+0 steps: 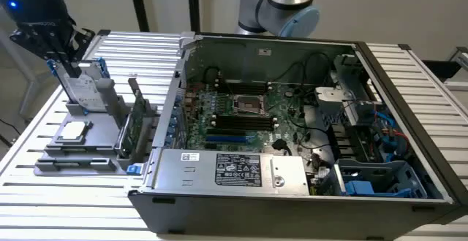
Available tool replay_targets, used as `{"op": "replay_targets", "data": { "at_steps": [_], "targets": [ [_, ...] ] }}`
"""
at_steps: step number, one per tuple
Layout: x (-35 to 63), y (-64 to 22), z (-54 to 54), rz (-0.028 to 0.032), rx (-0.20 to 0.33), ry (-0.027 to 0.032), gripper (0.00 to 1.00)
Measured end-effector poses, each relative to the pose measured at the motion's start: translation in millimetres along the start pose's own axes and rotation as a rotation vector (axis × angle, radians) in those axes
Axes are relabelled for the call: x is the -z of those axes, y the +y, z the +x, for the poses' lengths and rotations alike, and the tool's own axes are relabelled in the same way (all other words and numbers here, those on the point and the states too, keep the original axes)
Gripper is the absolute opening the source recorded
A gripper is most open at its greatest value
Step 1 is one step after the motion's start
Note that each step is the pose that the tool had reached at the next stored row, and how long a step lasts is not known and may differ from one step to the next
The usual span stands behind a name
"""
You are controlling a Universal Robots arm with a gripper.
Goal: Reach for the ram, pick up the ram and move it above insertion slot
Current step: 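Reach for the ram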
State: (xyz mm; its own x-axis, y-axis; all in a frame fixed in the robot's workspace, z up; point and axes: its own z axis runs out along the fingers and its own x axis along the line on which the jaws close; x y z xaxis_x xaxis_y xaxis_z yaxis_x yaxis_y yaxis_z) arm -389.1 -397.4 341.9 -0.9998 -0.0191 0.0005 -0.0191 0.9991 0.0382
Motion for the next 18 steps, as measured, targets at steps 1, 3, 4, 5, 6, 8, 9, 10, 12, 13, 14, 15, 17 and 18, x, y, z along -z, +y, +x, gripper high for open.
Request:
{"op": "replay_targets", "data": {
  "at_steps": [1, 3, 4, 5, 6, 8, 9, 10, 12, 13, 14, 15, 17, 18],
  "targets": [
    [0.0, 0.0, 0.0, 0.0000, 0.000, 0.0000, 0.11],
    [0.0, 0.0, 0.0, 0.0000, 0.000, 0.0000, 0.11],
    [0.0, 0.0, 0.0, 0.0000, 0.000, 0.0000, 0.11],
    [0.0, 0.0, 0.0, 0.0000, 0.000, 0.0000, 0.11],
    [0.0, 0.0, 0.0, 0.0000, 0.000, 0.0000, 0.11],
    [0.0, 0.0, 0.0, 0.0000, 0.000, 0.0000, 0.11],
    [0.0, 0.0, 0.0, 0.0000, 0.000, 0.0000, 0.11],
    [0.0, 0.0, 0.0, 0.0000, 0.000, 0.0000, 0.11],
    [0.1, -0.1, 0.0, 0.0001, 0.000, 0.0002, 0.11],
    [0.2, -0.3, 0.1, 0.0002, 0.000, 0.0003, 0.11],
    [0.2, -1.2, 0.1, 0.0001, 0.000, 0.0001, 0.11],
    [0.5, -2.5, 0.1, 0.0000, 0.000, 0.0001, 0.11],
    [1.6, -7.2, 0.1, 0.0000, 0.000, 0.0001, 0.11],
    [2.4, -10.2, 0.2, 0.0000, 0.000, 0.0001, 0.11]
  ]
}}
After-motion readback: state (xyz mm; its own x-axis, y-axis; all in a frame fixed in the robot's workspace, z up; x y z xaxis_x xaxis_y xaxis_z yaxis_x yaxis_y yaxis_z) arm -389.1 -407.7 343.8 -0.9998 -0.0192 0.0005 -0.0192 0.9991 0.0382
